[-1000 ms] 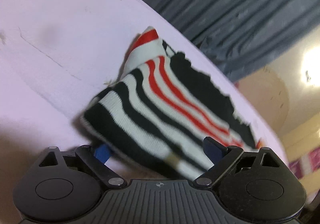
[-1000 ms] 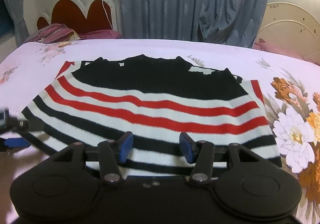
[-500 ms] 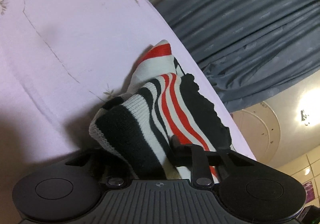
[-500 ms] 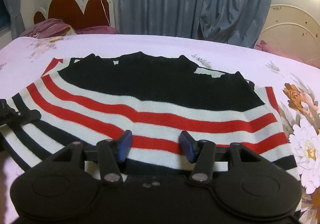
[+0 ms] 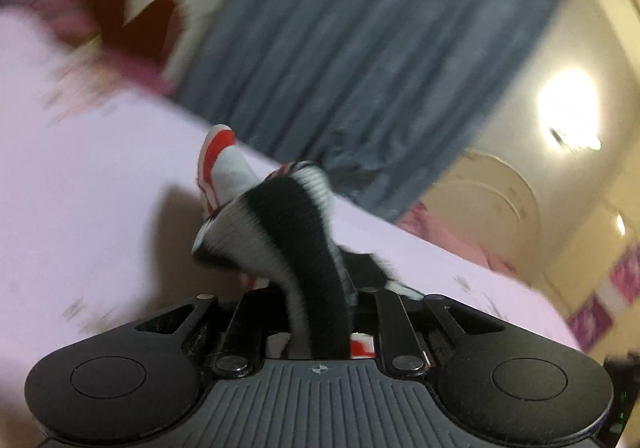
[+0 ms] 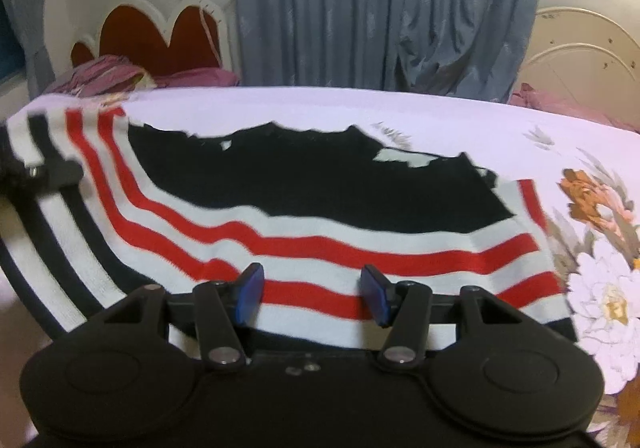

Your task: Fold small clothes

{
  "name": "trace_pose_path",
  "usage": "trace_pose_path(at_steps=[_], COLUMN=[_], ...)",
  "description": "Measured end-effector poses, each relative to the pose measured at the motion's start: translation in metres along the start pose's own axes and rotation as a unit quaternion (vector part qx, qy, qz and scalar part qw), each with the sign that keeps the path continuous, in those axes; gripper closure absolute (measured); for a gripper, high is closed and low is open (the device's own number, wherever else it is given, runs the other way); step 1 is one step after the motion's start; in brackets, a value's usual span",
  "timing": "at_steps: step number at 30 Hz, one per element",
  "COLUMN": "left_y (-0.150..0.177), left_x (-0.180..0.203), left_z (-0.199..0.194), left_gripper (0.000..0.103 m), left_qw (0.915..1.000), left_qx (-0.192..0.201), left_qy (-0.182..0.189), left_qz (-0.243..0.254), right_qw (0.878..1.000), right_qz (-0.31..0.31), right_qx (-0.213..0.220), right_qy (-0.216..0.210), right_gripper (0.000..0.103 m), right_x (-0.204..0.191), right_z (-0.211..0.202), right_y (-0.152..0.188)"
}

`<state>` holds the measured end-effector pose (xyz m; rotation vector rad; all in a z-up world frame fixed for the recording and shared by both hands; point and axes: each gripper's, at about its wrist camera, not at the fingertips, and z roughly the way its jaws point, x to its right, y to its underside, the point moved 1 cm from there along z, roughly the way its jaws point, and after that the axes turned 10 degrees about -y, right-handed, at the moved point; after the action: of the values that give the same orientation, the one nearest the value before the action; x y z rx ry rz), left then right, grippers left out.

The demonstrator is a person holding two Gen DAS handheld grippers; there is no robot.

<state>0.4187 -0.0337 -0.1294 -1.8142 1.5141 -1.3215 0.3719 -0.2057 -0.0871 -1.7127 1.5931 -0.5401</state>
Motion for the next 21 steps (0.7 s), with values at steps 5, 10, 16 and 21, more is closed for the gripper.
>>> trace_pose_path(at_steps=[5, 10, 16, 21], left_y=[0.003, 0.044, 0.087, 0.092], left_x=[0.071, 0.132, 0.165, 0.166], left_z=[0.013, 0.032, 0.027, -0.004], left_gripper=[0.088, 0.088, 0.071, 0.037], left_qw=[0.9939, 0.9762, 0.9517, 0.9425], left_qx=[-0.008, -0.055, -0.059, -0.072], left_qy=[0.061, 0.102, 0.085, 0.115], left_qz=[0.092, 0.183, 0.289, 0.305], right_qw=[0.999, 0.995, 0.990, 0.986], right_qz=[0.032, 0.070, 0.105, 0.151], right_qx=[0.015, 0.024, 0.028, 0.056], right_qy=[0.023, 0.065, 0.094, 0.042], right_gripper=[0.051, 0.051, 0.050, 0.045], right_x=[0.037, 0.085, 0.130, 0.147], right_z=[-0.027, -0.059, -0.092, -0.105], right_y=[0.000, 0.009, 0.021, 0.010])
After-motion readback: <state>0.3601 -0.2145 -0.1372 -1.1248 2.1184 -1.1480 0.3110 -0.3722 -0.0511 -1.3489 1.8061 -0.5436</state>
